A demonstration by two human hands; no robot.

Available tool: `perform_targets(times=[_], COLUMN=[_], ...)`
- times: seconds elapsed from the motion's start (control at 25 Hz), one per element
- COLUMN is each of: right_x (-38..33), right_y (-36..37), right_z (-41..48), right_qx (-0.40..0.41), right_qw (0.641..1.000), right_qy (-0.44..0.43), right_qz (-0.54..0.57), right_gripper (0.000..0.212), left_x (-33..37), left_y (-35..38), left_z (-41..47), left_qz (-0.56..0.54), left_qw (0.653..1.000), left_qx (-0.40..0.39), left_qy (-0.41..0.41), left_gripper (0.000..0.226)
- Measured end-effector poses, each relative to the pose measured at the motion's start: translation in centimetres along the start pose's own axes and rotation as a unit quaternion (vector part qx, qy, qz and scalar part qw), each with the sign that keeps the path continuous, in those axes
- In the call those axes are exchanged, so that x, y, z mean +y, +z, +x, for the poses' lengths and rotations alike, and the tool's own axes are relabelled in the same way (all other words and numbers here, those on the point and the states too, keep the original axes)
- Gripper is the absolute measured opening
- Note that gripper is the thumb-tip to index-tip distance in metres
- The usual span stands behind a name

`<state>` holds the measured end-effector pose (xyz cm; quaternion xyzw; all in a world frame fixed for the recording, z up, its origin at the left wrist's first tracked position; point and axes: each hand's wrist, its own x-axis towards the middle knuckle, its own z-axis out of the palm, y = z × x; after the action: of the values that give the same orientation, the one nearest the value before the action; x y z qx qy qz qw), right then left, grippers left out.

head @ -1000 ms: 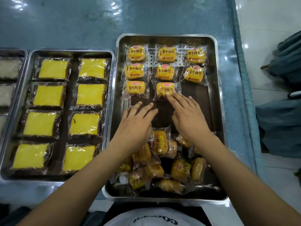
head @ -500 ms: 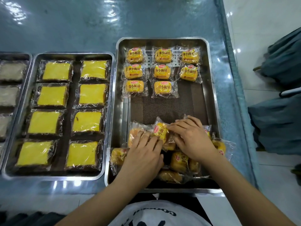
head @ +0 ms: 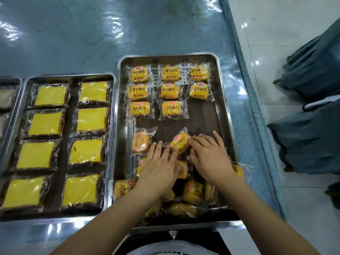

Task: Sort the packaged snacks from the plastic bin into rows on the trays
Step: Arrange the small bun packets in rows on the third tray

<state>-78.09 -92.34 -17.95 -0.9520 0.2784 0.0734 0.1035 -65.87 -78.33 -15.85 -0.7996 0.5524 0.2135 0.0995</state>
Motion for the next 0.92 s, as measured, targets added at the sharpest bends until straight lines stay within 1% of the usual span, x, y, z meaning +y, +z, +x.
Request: perform_targets(times=[0.16,0.28,0.4,0.52,0.64,0.72,0.92], right_x=[1.8,3.4,4.6,5.1,5.2,5.3,5.7], right_y=[-0.2,0.0,0.0,-0.1,-0.2,-0.1,-0.2], right_z=[0.6,-0.1,-0.7,-1.1,-0.7,0.1,3.5], right_qx=[0.033,0.069,0.087,0.075,0.01,-0.022,-0.016], right_qw=[0.999,0.997,0.994,0.994,0.994,0.994,0.994], right_qy=[0.013,0.044,0.072,0.084,0.105,0.107,0.097], right_qz=[-0.013,-0.002,0.004,0.004,0.004,0.023,0.049], right_gripper=[0.048,0.044,0.045,0.048,0.066,0.076,0.076], left_x=[0.8,1.9,3.2,4.5,5.0,4.7,3.2], left_y=[-0.3,-0.8,-1.2,-1.6,-2.1,-2.3,-3.0], left_z=[1.3,2.8,4.8,6.9,8.5,9.4,11.8], left_qz=[-0.027,-0.049,-0.042,-0.004,0.043,0.068,0.072], left_qw=[0.999,0.998,0.996,0.995,0.994,0.994,0.996], left_qx=[-0.014,0.004,0.022,0.043,0.041,0.04,0.043], left_qy=[0.021,0.049,0.076,0.09,0.087,0.077,0.042], left_gripper=[0.066,0.066,0.065,0.065,0.066,0.066,0.066])
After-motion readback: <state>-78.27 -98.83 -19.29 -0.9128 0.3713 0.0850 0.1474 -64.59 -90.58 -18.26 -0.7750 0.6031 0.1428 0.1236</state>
